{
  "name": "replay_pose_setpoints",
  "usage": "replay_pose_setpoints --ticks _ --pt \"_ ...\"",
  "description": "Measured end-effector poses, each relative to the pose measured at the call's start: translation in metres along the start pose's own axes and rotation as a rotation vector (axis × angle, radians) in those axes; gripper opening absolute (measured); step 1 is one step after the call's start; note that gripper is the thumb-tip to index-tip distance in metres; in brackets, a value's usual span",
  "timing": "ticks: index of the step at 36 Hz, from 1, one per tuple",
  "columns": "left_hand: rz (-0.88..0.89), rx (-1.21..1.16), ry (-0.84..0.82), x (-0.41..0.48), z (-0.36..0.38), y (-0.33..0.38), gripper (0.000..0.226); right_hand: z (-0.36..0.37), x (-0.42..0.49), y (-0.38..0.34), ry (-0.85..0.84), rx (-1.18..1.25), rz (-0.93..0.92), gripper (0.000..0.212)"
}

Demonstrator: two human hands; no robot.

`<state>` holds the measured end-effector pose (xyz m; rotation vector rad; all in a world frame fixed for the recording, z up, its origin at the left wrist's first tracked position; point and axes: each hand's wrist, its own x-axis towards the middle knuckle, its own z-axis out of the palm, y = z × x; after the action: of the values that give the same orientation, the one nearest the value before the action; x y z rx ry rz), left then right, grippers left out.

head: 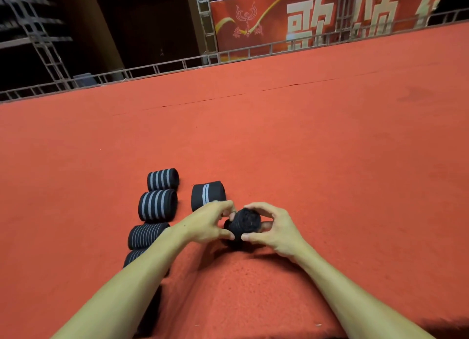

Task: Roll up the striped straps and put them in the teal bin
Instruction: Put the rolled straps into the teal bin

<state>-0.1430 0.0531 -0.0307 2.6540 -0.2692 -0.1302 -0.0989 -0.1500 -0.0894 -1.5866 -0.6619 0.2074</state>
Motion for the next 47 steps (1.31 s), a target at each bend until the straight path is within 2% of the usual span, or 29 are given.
replay_pose_setpoints --ticks 4,8,10,12,19,28,35,40,47 --pt "0.079 0.125 0.052 0.016 -0.024 -0.011 0.031 -0.005 0.003 -0.001 0.052 -0.022 -0.026 0.054" --pt "-0.105 0.365 0.064 0.033 -0.042 -0.029 0.066 -0.017 0.001 -0.002 0.076 -0.029 -0.031 0.053" --pt "-0.167 0.399 0.012 0.042 -0.044 -0.036 0.084 -0.024 -0.001 -0.003 0.082 -0.048 -0.028 0.053" --pt "-0.182 0.384 -0.029 0.050 -0.043 -0.040 0.091 -0.033 -0.002 -0.003 0.088 -0.061 -0.020 0.055" --pt "-0.263 0.378 -0.113 0.072 -0.044 -0.047 0.103 -0.054 -0.003 -0.002 0.141 -0.062 -0.011 0.056" --pt "-0.333 0.466 -0.225 0.087 -0.044 -0.045 0.101 -0.055 -0.009 0.002 0.144 -0.074 -0.005 0.058" --pt "-0.254 0.444 -0.185 0.086 -0.044 -0.039 0.099 -0.067 -0.019 0.000 0.174 -0.083 0.019 0.058" --pt "-0.146 0.345 -0.090 0.077 -0.042 -0.028 0.092 -0.078 -0.026 0.000 0.239 -0.065 0.016 0.058" --pt "0.015 0.129 -0.026 0.077 -0.027 0.019 0.111 -0.096 -0.041 -0.007 0.304 -0.062 0.004 0.057"
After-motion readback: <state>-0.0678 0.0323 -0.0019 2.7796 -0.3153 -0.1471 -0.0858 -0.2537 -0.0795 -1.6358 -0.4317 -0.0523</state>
